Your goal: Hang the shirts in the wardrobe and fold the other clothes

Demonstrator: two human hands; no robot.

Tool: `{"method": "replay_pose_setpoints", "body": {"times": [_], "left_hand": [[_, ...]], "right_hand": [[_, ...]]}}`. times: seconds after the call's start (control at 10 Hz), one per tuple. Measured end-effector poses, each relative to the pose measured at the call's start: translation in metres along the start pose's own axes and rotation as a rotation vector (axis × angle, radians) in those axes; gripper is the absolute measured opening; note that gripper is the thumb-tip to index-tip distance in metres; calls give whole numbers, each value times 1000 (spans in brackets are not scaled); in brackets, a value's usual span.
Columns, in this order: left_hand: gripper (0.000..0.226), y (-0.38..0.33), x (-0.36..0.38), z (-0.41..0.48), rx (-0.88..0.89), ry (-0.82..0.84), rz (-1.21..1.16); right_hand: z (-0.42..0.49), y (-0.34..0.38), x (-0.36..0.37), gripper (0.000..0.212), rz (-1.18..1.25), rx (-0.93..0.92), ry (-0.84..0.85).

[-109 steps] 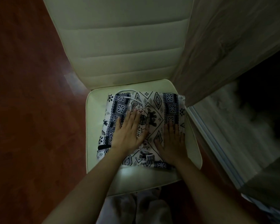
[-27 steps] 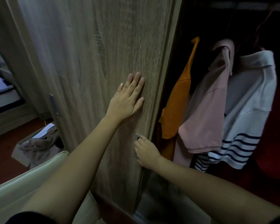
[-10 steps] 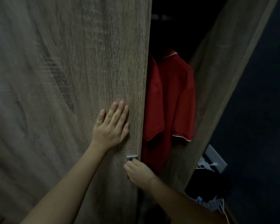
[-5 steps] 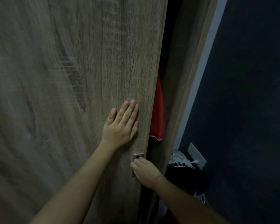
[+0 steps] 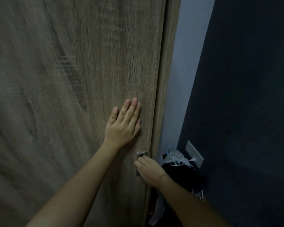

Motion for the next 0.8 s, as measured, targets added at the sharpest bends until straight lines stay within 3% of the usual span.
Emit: {"method": "replay_pose_setpoints", "body": {"times": [0.3, 0.5, 0.6, 0.7, 0.8], "left_hand": [[65, -3, 1, 2, 31, 89, -13], [56, 13, -21, 2, 22, 253, -195], [56, 31, -32, -52, -28, 473, -276], [56, 56, -37, -109, -37, 665, -238], [62, 103, -51, -154, -133, 973, -247]], "right_hand": [[-6, -2, 2, 40, 11, 44, -8], [-13, -2, -13, 40, 217, 222, -76], [-28, 18, 0, 46, 476, 405, -19], [-43, 32, 9, 67, 693, 517, 67], [-54, 54, -4, 128, 903, 632, 85]]}}
Point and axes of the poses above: each hand's wrist, its own z-axis towards the middle knuckle, its own x-axis out of the palm, y = z × x, the point moved 8 cm from there along z, towards the middle knuckle, and after that the axes turned 10 degrees about z, right-handed, at the moved point
